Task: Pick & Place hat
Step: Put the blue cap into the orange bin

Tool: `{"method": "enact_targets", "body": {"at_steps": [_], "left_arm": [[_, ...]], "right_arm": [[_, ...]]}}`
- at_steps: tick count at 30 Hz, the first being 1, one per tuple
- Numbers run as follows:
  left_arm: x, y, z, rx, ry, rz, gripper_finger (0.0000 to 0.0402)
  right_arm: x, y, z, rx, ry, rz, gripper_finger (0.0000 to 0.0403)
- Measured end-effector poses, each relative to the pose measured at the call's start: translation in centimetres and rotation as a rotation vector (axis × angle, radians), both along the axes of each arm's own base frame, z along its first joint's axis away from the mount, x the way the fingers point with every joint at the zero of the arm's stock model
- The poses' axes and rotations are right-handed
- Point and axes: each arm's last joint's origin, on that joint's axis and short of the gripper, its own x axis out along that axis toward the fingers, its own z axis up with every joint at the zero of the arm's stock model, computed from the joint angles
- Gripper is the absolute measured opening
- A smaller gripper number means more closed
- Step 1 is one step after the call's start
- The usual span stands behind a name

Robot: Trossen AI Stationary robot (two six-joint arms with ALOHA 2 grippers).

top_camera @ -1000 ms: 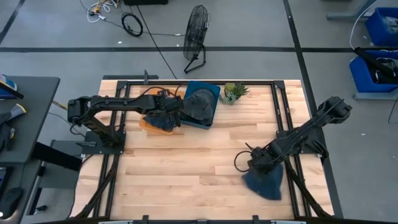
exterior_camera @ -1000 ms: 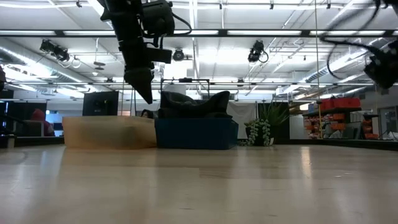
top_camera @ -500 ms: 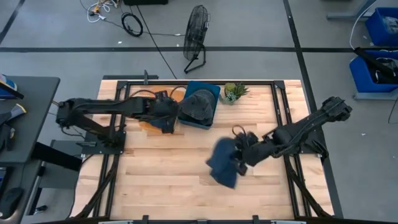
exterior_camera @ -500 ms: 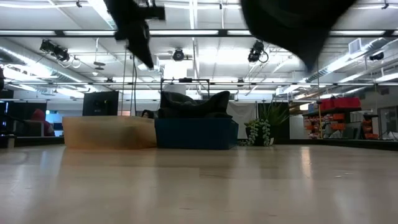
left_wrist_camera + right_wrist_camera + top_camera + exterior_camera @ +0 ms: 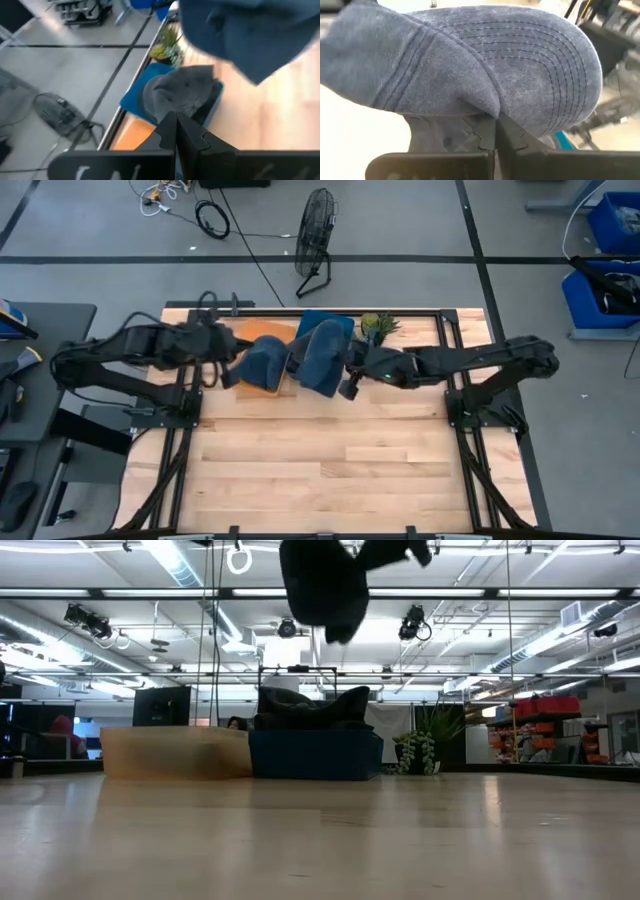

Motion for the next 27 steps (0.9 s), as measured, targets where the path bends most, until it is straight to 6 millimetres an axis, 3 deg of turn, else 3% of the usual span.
{"method": "enact_targets", "body": {"at_steps": [3,7,13,18,22,27], "left_arm": [[-0.8,-0.2,0.5,-0.031,-0.036,-0.070,0.0010],[0.0,-0.5,0.8,-0.017,-0.061,-0.200,0.0037],[4.4,-0.8,0.2,0.049,-0.076,-0.296,0.0100],[8.8,-0.9,-2.3,0.091,0.022,-0.326,0.0144],[12.2,-0.8,-4.6,0.122,0.061,-0.280,0.0162],[14.7,-0.4,-7.1,0.239,0.174,-0.169,0.0165]], "right_arm": [[0.9,-1.4,-1.8,0.043,0.083,-0.030,0.0001],[2.1,-2.5,-3.9,0.078,0.166,-0.034,0.0001],[3.9,-3.6,-5.0,0.061,0.123,-0.049,0.0002],[5.0,-4.4,-5.9,0.069,0.108,-0.058,0.0002],[5.0,-4.4,-5.9,0.074,0.096,-0.061,0.0002],[5.1,-3.9,-5.3,0.067,0.057,-0.035,0.0002]]}}
